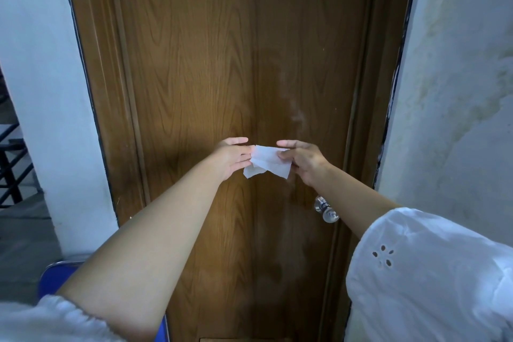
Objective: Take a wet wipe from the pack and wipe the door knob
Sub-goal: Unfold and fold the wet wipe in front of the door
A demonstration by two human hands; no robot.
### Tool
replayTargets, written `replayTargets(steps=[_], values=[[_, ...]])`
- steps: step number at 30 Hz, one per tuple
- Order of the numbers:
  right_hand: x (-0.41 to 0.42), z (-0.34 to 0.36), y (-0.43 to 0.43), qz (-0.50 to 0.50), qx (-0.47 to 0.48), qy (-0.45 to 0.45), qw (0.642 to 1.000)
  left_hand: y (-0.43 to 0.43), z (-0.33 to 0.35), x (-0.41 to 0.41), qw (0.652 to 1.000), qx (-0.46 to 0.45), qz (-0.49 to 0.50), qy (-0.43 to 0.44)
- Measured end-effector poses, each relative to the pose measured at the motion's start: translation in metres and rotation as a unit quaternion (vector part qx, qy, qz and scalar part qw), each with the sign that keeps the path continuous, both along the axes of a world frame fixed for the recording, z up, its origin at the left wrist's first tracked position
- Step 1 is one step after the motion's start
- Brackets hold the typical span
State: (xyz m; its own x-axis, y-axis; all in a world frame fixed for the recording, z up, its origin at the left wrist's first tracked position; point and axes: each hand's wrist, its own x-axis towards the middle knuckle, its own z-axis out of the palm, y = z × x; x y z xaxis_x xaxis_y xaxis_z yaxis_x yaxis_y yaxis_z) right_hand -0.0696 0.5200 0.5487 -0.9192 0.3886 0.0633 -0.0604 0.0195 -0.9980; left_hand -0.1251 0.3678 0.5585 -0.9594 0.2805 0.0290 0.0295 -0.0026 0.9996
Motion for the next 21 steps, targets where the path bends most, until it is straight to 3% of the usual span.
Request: replayTargets(steps=[13,21], values=[[0.008,0.007,-0.008,0.025,-0.021,0.027,0.999,0.000,0.003,0.001,0.974,-0.056,0.091,0.201],[0.010,0.013,-0.006,0.007,0.008,0.023,1.000,0.003,0.004,0.002,0.971,-0.039,0.082,0.222]])
